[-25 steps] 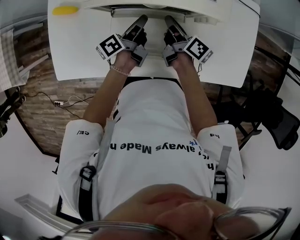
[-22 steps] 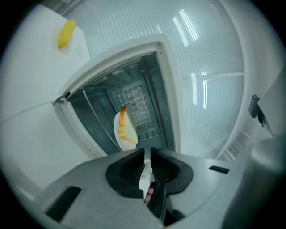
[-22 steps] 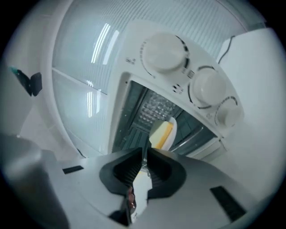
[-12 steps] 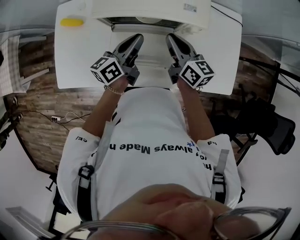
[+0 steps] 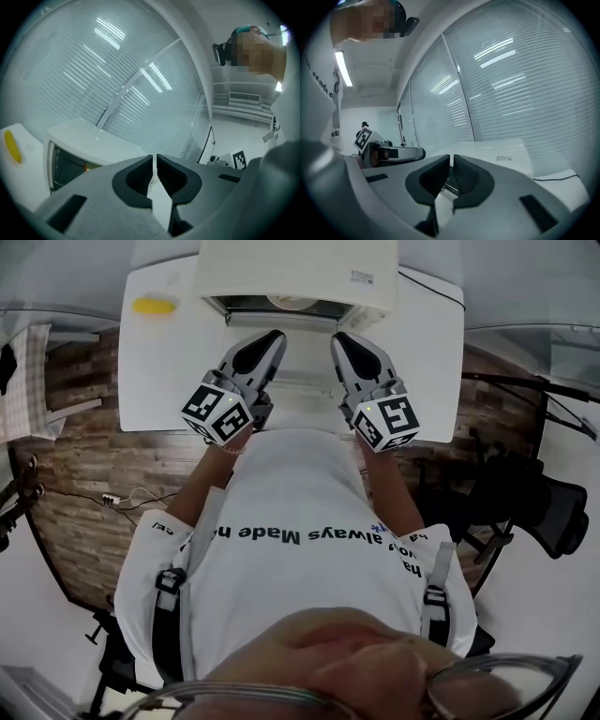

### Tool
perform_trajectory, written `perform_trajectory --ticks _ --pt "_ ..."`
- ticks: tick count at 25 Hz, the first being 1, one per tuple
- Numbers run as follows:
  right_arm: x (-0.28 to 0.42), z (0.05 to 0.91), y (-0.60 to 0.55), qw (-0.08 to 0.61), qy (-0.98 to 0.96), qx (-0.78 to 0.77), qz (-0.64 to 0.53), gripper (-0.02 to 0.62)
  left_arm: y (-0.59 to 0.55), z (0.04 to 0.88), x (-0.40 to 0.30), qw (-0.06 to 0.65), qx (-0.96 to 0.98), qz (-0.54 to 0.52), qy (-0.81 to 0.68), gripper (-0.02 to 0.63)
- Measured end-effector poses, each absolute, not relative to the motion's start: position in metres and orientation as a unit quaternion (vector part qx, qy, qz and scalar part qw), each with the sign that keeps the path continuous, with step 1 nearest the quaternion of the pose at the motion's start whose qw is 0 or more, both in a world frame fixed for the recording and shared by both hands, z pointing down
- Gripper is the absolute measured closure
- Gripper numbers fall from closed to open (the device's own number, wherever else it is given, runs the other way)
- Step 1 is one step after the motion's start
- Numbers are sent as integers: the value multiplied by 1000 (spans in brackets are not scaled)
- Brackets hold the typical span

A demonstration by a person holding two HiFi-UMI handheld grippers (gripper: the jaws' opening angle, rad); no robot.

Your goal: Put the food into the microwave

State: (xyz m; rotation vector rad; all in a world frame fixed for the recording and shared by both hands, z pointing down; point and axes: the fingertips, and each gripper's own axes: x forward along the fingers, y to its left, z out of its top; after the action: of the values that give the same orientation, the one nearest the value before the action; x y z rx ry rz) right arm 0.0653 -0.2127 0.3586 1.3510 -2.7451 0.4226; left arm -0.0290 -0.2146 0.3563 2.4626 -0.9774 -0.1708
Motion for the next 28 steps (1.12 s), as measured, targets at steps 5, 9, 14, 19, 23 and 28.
perform_trajectory --ticks 5,9,14,19,23,28 --pt "65 327 -200 34 -893 438 99 572 -205 327 -27 200 909 -59 -362 574" --pt "64 309 -191 33 -894 438 92 572 -199 312 -30 172 910 -52 -373 574" --pt "64 290 -182 31 -892 445 75 572 -194 298 -38 153 903 -50 -398 574" --pt "68 271 -174 29 -887 457 59 572 -191 284 -49 135 897 -53 -417 574" --pt "73 259 -168 32 -880 471 47 572 -190 275 -59 122 893 -57 -429 574" --pt "75 263 -170 32 -877 477 49 572 -191 270 -58 121 896 -69 -421 574"
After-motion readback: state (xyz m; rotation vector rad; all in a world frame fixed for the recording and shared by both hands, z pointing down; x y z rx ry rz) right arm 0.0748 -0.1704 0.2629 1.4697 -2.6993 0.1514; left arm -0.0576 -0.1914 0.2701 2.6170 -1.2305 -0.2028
